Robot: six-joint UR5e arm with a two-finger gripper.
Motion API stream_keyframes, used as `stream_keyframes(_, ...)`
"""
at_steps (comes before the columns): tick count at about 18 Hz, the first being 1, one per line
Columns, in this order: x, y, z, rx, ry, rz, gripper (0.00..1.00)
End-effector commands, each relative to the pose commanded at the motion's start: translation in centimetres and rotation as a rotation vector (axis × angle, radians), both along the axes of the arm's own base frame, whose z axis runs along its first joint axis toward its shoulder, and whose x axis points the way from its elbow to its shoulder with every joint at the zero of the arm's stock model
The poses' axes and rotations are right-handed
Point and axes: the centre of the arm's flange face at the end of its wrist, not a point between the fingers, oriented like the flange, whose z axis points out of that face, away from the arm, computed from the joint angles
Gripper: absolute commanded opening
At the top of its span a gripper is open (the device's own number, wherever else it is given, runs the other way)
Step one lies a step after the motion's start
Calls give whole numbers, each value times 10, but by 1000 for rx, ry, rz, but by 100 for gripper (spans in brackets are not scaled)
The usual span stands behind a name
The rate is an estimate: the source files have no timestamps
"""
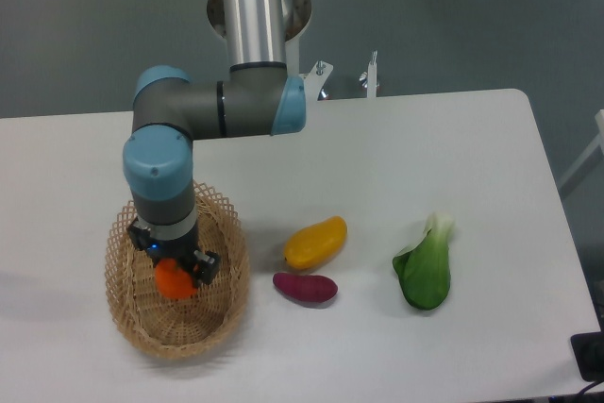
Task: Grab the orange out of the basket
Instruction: 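Lower the gripper onto the orange in the basket and close it, then lift the orange out of the basket and carry it toward the bok choy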
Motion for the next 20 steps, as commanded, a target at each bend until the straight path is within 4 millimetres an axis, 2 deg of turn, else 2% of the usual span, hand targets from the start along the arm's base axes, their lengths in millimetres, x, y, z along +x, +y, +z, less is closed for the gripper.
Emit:
stream_keyframes(3,-33,-18,14,17,19,11,45)
stream_keyframes(4,-50,-26,16,19,24,25,45)
stream_keyframes(6,-70,-34,19,21,33,31,45)
stream_keyframes(7,-83,-44,28,32,46,33,45)
stream_keyframes(10,-113,-62,29,28,65,2,45)
stream_keyframes(11,-129,-74,33,30,78,-7,45)
stream_keyframes(14,-155,-95,29,16,87,-24,46)
stream_keyframes(17,-184,-129,27,-44,131,-42,46)
stream_keyframes(20,-199,-145,23,-57,135,-77,47)
